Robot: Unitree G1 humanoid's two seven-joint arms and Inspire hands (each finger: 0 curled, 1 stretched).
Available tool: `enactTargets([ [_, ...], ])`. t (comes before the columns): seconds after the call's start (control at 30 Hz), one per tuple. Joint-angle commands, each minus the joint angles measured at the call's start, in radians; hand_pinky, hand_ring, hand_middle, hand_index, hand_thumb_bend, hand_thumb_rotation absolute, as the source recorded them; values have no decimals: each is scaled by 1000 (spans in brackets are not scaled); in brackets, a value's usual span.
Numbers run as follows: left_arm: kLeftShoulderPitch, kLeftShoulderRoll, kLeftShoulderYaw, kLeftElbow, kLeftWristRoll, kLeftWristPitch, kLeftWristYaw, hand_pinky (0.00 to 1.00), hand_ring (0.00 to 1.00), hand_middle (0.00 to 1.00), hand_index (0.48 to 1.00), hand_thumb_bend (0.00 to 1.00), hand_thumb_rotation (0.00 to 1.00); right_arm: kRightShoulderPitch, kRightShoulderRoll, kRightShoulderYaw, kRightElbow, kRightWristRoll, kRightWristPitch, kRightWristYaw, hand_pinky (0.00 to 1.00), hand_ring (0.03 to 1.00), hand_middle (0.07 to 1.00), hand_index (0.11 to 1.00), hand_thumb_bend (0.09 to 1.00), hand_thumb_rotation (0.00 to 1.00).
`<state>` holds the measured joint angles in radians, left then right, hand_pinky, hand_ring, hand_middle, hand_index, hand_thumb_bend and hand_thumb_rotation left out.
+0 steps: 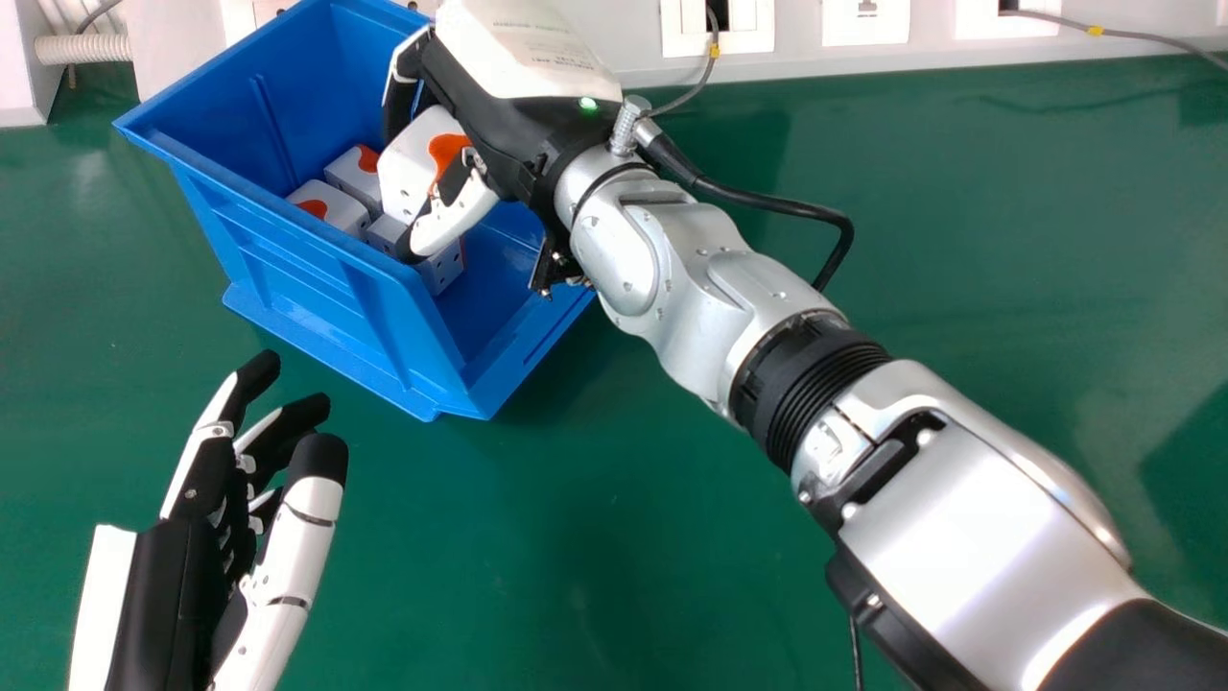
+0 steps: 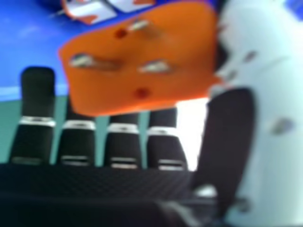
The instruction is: Pick all objects and put in blue box
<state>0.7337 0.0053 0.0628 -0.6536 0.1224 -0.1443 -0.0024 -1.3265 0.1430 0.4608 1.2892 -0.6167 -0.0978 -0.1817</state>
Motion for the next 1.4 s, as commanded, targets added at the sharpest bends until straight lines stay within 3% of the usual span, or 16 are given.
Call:
enactTargets([
  [0.0, 0, 1, 0, -9, 10, -21, 6, 785, 855, 844, 913, 475, 789, -39, -6, -6, -20, 5, -4, -18, 413, 760, 827, 762, 445, 0],
  [0.3, -14, 6, 5, 0, 10, -18, 9, 785, 855, 844, 913, 467, 790, -46, -19, 47, -17, -45, 37, -2, 424, 816, 870, 803, 438, 0],
  [0.33, -14, 6, 4, -1, 11, -18, 9, 785, 855, 844, 913, 463, 790, -46, -20, 51, -18, -49, 39, -5, 503, 838, 887, 823, 482, 0],
  [0.37, -17, 7, 6, 2, 10, -19, 9, 785, 855, 844, 913, 463, 790, -45, -22, 56, -18, -55, 39, -11, 503, 838, 887, 823, 482, 0],
  [0.43, -20, 7, 7, 7, 10, -23, 10, 786, 854, 844, 912, 456, 791, -42, -25, 59, -20, -60, 37, -20, 611, 870, 913, 853, 535, 0],
  [0.6, -31, 11, 13, 16, 7, -20, 10, 787, 852, 843, 910, 448, 792, -37, -28, 65, -21, -67, 33, -32, 722, 904, 941, 885, 545, 0],
  [0.77, -46, 13, 15, 26, 6, -18, 10, 787, 851, 841, 909, 443, 793, -32, -31, 61, -20, -61, 31, -38, 772, 920, 954, 897, 548, 0],
  [1.07, -78, 15, 15, 43, 7, 4, 11, 786, 849, 840, 908, 471, 791, -16, -45, 37, -36, -39, 19, -57, 791, 927, 959, 895, 524, 0],
  [1.23, -102, 18, 16, 51, 12, 18, 11, 787, 849, 839, 908, 494, 788, 4, -58, 2, -58, -10, 0, -64, 783, 922, 958, 891, 602, 0],
  [1.37, -114, 21, 22, 60, 8, 25, 9, 786, 849, 838, 908, 499, 787, 45, -73, -24, -126, 15, -11, -74, 784, 919, 960, 890, 637, 0],
])
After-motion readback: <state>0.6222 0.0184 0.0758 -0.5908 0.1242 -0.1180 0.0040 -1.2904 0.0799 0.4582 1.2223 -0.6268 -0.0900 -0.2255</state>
